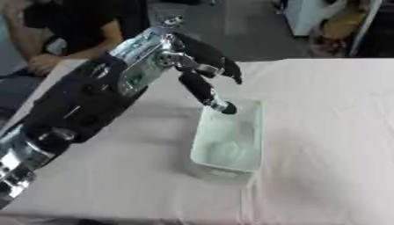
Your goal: Pick up objects on the table and place them in the box.
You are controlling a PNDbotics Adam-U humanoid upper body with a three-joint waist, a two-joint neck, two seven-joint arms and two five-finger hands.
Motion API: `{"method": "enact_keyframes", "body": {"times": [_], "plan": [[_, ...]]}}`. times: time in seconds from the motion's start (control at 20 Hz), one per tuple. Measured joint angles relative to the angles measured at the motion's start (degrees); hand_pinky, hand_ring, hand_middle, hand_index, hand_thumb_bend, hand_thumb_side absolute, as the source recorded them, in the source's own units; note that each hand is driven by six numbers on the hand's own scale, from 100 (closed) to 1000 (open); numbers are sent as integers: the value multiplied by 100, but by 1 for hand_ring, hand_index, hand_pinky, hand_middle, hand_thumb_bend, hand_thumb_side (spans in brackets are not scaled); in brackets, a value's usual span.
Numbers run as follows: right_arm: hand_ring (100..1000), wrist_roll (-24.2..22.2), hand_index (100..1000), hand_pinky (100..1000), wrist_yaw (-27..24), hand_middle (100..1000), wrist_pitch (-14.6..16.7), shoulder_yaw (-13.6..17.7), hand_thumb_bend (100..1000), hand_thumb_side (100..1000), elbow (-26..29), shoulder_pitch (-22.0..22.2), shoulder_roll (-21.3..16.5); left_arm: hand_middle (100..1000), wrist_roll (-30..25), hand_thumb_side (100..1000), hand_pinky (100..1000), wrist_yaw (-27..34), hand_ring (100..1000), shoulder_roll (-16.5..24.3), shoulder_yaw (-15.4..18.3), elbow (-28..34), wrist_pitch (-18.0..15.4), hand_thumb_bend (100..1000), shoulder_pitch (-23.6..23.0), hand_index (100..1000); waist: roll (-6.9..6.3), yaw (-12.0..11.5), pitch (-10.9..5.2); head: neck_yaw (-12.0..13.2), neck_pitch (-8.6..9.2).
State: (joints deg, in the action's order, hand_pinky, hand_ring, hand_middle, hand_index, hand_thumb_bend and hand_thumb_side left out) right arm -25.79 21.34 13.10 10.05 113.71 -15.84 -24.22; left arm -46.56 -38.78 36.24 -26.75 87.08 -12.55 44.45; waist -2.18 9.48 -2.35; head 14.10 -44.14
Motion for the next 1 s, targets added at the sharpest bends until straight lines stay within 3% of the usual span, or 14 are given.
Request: {"method": "enact_keyframes", "body": {"times": [0.1,0.15,0.2,0.35,0.45,0.6,0.75,0.95,1.0], "plan": [[918,2,939,892,0,911,-1,1,100,644,0,0,0,1000,437,1000,893,277,950,-5,203,97,103,807,-101,993,4,-15,4,-2,5],[918,4,939,892,0,911,-3,2,100,644,0,0,0,1000,821,1000,884,519,947,-14,377,192,186,798,-202,992,12,-17,17,-4,7],[918,6,939,892,0,911,-5,4,100,644,0,0,0,1000,1273,962,819,797,936,-23,581,311,282,694,-308,979,25,-28,29,-8,8],[918,18,938,891,2,911,-15,17,100,644,0,1,3,1000,2971,943,857,1772,957,-245,1481,959,496,615,-574,967,81,-92,44,-37,10],[917,29,938,891,4,911,-25,37,100,645,0,5,3,997,4089,933,891,2053,970,-415,2174,1580,516,527,-768,954,93,-127,49,-56,16],[917,42,939,891,11,911,-36,56,100,645,0,20,6,990,5480,914,910,1696,967,-673,3146,2333,447,532,-1177,946,115,-188,49,-100,49],[917,66,939,891,33,911,-57,77,100,644,0,40,6,977,6631,895,910,980,960,-924,3842,2598,275,519,-1709,928,143,-265,49,-160,58],[917,107,939,891,62,909,-80,115,100,644,0,88,7,963,7860,916,868,372,937,-1308,4346,2652,122,468,-2507,923,172,-364,49,-235,60],[917,120,939,891,72,909,-87,123,100,644,0,89,7,966,8079,961,853,347,934,-1404,4388,2652,126,426,-2653,926,175,-382,49,-259,60]]}}
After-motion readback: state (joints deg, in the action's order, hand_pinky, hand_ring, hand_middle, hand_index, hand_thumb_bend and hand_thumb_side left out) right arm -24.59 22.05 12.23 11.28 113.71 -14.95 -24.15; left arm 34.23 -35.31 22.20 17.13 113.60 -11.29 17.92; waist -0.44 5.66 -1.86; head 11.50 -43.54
